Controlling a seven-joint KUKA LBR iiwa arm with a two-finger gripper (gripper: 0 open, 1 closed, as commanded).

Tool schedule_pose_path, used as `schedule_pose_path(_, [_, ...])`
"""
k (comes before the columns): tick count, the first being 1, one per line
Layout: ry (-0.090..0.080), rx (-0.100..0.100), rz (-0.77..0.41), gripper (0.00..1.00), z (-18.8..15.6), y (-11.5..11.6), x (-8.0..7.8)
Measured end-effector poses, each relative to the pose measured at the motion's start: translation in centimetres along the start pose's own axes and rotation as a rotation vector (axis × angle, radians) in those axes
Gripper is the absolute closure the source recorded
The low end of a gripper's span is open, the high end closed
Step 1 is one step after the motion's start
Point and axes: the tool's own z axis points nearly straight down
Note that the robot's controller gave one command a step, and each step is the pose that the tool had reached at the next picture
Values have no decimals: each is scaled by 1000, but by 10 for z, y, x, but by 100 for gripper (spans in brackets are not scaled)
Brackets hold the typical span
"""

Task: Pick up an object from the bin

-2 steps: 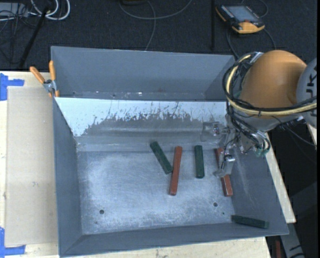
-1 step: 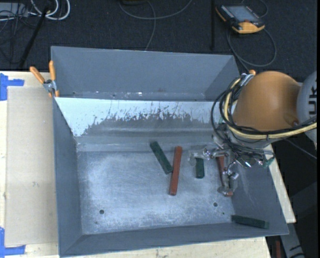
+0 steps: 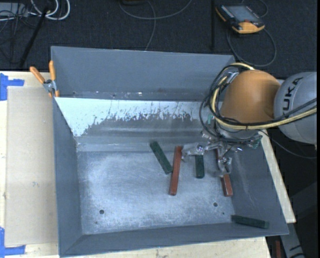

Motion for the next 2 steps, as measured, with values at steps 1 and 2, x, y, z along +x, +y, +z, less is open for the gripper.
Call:
schedule_pose_path(1, [-2,1,6,100,-2,-1,0])
schedule_pose_path(2, [-5,11,-44,100,-135,9,-2])
